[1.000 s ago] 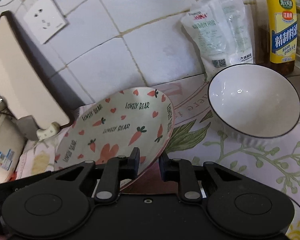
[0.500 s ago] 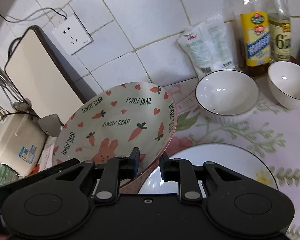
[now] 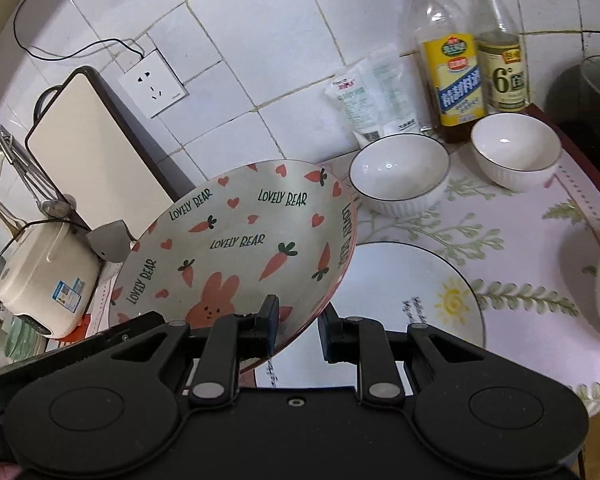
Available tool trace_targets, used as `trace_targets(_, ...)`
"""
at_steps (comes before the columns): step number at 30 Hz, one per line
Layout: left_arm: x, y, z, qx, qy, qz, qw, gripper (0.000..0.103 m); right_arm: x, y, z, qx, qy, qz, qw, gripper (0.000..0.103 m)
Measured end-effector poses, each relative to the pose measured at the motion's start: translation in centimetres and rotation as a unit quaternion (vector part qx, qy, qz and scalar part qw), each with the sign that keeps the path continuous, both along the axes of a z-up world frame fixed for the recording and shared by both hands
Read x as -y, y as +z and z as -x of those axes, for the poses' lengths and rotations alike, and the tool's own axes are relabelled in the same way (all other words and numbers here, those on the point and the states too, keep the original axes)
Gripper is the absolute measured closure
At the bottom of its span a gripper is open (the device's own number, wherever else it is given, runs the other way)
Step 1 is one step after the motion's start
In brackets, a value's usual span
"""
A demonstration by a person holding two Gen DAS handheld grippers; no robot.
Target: Organize plates and bowls
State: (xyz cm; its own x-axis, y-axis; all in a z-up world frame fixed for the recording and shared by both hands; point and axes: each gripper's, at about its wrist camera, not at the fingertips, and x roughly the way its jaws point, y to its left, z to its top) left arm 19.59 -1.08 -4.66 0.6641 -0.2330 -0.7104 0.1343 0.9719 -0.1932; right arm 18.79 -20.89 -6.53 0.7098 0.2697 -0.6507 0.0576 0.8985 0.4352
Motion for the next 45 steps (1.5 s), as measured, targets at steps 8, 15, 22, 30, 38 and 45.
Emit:
trace_targets(8, 1.1, 0.7, 2.6, -0.001, -0.016, 0.006, 0.9998, 0.084, 1.2, 0.7, 3.1, -0.003, -0.002, 0.008, 1.000, 0.077)
trace_targets(15, 2.1, 0.7, 3.8, -0.011, -0.029, 0.013, 0.9994, 0.084, 2.6, 0.5, 5.2, -0.007, -0.008, 0.008, 1.000, 0.077)
trace_targets(22, 3.5, -0.7, 4.2, -0.028, -0.045, 0.012, 0.9986, 0.084, 4.3, -1.0, 6.4, -0.019, -0.021, -0.002, 1.000, 0.077)
trace_targets(30, 4.5, -3.4, 3.7, -0.062, -0.048, 0.017, 0.9968, 0.084, 5.2, -3.5, 6.2, -0.044, -0.026, -0.008, 0.999, 0.077)
trace_targets(38, 4.6, -5.6, 2.9, -0.095, -0.046, 0.021, 0.9942, 0.084, 5.2, -5.3, 5.7, -0.069, -0.027, -0.004, 0.997, 0.077)
trace_targets(45, 4.7, -6.5, 1.9, -0.117, -0.043, 0.026, 0.9918, 0.084, 5.6, -6.1, 4.6, -0.085, -0.020, -0.002, 0.996, 0.077)
